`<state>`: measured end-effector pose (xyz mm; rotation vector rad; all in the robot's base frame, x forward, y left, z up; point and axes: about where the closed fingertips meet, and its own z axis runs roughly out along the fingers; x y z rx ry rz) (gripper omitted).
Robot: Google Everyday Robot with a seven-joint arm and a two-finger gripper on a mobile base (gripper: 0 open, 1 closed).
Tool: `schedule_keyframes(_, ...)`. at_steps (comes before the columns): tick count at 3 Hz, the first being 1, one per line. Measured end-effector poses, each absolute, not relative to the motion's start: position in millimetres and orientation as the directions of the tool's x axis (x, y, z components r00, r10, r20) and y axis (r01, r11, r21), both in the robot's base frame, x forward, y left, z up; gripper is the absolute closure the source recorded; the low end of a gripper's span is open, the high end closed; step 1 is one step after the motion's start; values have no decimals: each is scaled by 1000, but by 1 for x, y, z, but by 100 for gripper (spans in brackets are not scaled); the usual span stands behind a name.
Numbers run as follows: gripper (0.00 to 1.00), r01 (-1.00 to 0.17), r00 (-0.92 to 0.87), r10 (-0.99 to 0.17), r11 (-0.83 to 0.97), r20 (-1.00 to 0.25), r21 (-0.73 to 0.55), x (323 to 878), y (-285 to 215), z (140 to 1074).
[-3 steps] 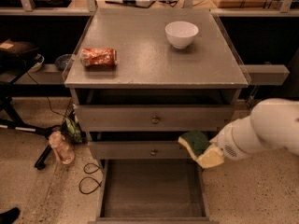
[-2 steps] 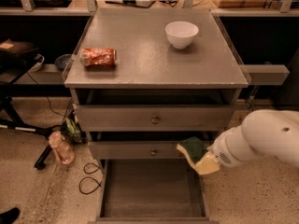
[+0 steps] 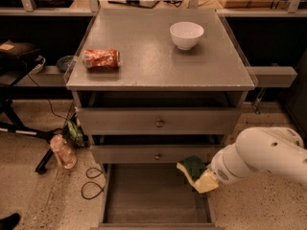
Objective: Place sponge into bottom drawer
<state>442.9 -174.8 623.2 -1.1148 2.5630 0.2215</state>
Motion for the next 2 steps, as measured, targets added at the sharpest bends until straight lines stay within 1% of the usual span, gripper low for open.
schedule_keyframes(1, 100, -733, -636, -680, 681, -364, 9, 443, -175, 623)
schedule_keyframes(2, 100, -718, -645, -635, 694, -424, 51, 440, -179, 613)
